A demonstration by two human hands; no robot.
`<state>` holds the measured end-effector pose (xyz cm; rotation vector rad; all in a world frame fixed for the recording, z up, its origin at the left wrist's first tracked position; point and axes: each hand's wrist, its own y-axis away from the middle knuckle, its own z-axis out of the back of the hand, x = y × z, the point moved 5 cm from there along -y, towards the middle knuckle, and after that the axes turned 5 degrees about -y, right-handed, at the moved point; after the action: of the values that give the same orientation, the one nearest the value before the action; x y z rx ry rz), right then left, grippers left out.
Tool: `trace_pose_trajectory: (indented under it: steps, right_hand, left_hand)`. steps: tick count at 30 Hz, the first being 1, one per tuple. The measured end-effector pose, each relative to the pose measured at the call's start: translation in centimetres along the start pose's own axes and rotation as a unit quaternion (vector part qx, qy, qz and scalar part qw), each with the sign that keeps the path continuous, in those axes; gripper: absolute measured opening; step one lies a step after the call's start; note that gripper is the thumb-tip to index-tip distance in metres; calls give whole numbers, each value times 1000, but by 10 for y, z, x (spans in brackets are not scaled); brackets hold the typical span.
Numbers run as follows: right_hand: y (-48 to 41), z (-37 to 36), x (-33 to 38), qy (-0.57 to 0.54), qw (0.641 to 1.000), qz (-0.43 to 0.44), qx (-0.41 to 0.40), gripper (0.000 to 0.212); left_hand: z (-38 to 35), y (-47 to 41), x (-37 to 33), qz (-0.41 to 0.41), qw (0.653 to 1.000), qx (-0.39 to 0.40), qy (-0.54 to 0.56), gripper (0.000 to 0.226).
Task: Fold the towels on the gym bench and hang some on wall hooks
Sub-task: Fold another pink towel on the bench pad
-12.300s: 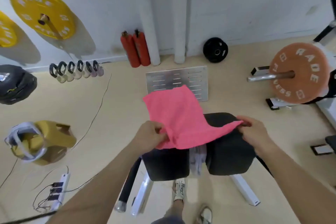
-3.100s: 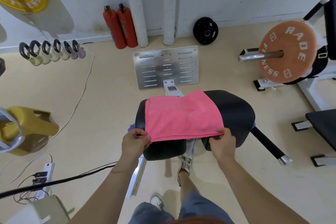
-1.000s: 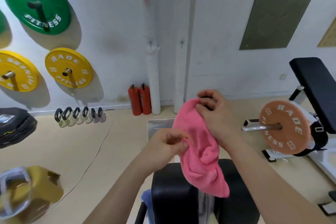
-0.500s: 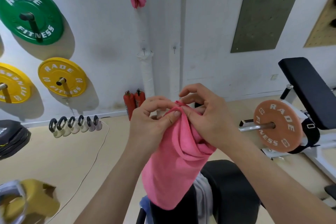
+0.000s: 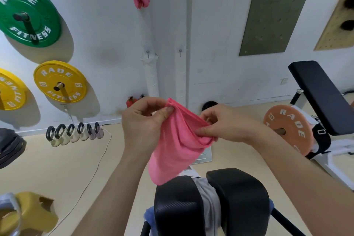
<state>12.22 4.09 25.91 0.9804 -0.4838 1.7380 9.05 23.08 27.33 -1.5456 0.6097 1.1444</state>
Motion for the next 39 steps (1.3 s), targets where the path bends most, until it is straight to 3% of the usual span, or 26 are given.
trace_pose_trajectory:
  steps: [3,5,8,11,20,25,29,34,39]
  right_hand:
    - [-5,8,-11,159,978,-13,-133,12]
    - [-9,8,-18,211,964,-28,-157,15]
    - [-11,5,-30,77,991,-79,-75,15]
    - [-7,12,-29,-68,993,-100,-2,17]
    - [-1,31,-24,-97,990,-44,96,20]
    - [6,34,-18,-98,990,47,89,25]
    - [13,37,-3,-29,991,123,41,35]
    - [17,41,5,42,985,166,-34,43]
    - [22,42,5,87,984,149,-39,38]
  left_hand:
    - [-7,7,1,-9,999,14,-30,30]
    - [-13,11,1,-18,998,33,-48,27]
    - [-15,10,7,-17,998,39,-48,29]
    - [-8,3,22,16,999,32,-24,28]
    - [-8,9,39,38,982,171,-66,39]
    - [-9,6,44,101,974,202,4,34]
    - [-15,1,45,108,973,205,18,39]
    - [-23,-2,30,74,970,230,35,41]
    - [-23,-8,23,8,971,233,-55,43]
